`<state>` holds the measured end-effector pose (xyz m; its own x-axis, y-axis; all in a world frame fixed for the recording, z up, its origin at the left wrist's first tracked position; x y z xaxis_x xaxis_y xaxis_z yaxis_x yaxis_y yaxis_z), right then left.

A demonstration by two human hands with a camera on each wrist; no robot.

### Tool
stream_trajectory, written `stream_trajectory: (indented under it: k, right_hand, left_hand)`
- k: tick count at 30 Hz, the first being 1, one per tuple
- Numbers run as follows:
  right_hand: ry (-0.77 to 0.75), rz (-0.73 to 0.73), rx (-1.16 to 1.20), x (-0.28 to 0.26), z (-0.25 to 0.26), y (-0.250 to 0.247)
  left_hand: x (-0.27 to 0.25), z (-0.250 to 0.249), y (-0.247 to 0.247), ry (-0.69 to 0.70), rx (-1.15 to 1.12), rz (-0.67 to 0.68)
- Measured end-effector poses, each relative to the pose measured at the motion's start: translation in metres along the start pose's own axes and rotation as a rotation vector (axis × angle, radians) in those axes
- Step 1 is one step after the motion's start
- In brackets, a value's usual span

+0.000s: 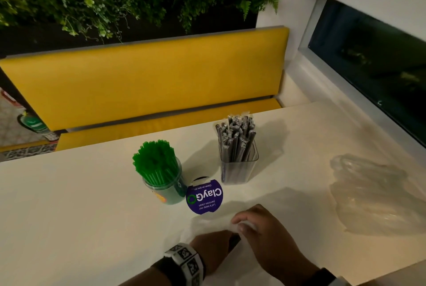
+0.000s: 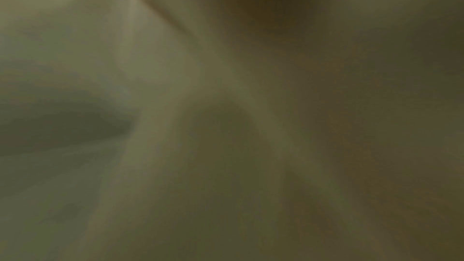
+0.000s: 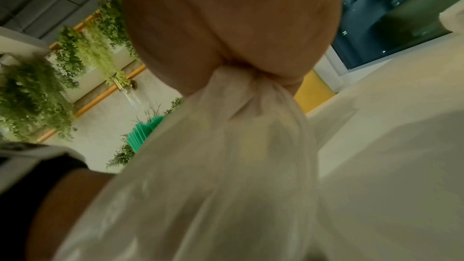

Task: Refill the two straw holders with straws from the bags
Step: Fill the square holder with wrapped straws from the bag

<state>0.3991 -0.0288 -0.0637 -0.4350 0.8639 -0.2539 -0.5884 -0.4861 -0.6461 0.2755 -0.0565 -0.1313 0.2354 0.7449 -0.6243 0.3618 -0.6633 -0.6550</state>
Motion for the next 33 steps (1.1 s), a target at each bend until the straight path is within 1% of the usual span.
stream_trajectory:
  k: [2, 4, 6, 8, 11, 14, 15, 17, 19, 20, 21, 23, 25, 27, 29, 30, 31, 33]
  right_hand:
    - [0.029, -0.064, -0.006, 0.002, -0.01, -0.004]
    - [0.047, -0.112, 0.044, 0.005, -0.019, -0.01]
    - [0.062, -0.129, 0.118, 0.007, -0.024, -0.015]
    - [0.061, -0.132, 0.174, 0.011, -0.021, -0.021]
    - [0.02, -0.111, 0.24, 0.013, -0.01, -0.029]
    - [0.058, 0.012, 0.34, 0.01, 0.0, -0.03]
    - [0.066, 0.054, 0.356, 0.009, 0.002, -0.031]
    - [0.052, 0.104, 0.336, 0.007, 0.002, -0.037]
    - [0.056, 0.114, 0.345, 0.008, 0.0, -0.044]
    - [0.055, 0.094, 0.333, 0.01, -0.004, -0.047]
    - [0.052, 0.043, 0.299, 0.012, -0.009, -0.05]
    - [0.033, -0.098, 0.176, 0.019, -0.023, -0.052]
    - [0.048, -0.169, 0.016, 0.025, -0.042, -0.049]
    - [0.108, -0.138, -0.13, 0.024, -0.054, -0.043]
    - [0.143, -0.075, -0.191, 0.022, -0.056, -0.037]
    - [0.155, -0.064, -0.208, 0.023, -0.052, -0.035]
    - [0.15, -0.077, -0.239, 0.024, -0.049, -0.034]
    - [0.098, -0.134, -0.367, 0.034, -0.039, -0.036]
  left_hand:
    - [-0.003, -0.004, -0.007, 0.043, -0.042, -0.015]
    - [-0.005, -0.01, -0.018, 0.129, -0.051, -0.055]
    - [-0.009, -0.016, -0.028, 0.212, -0.072, -0.08]
    - [-0.01, -0.017, -0.035, 0.253, -0.144, -0.127]
    - [-0.009, -0.02, -0.038, 0.273, -0.267, -0.182]
    - [-0.009, -0.017, -0.04, 0.228, -0.216, -0.185]
    - [-0.009, -0.014, -0.042, 0.206, -0.187, -0.194]
    - [-0.011, -0.012, -0.045, 0.207, -0.182, -0.212]
    - [-0.016, -0.015, -0.05, 0.227, -0.234, -0.213]
    - [-0.019, -0.018, -0.052, 0.229, -0.261, -0.203]
    - [-0.021, -0.021, -0.054, 0.248, -0.3, -0.19]
    - [-0.029, -0.032, -0.06, 0.327, -0.443, -0.15]
    - [-0.038, -0.044, -0.068, 0.434, -0.593, -0.184]
    - [-0.05, -0.052, -0.088, 0.496, -0.733, -0.311]
    - [-0.06, -0.05, -0.121, 0.486, -0.945, -0.47]
    - [-0.066, -0.049, -0.143, 0.474, -1.059, -0.529]
    - [-0.071, -0.05, -0.165, 0.48, -1.174, -0.565]
    - [-0.076, -0.058, -0.205, 0.555, -1.401, -0.594]
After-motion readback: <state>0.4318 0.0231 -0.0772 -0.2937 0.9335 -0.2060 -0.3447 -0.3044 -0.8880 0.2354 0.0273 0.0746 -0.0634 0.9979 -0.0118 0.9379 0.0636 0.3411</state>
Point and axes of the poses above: each hand's wrist, its own x-axis towards the middle knuckle, its own y-axis out of the palm, z = x × y, the point moved 5 cm from there along x, towards the middle knuckle, and after that the axes turned 1 degree about z, right-handed, at the moved point
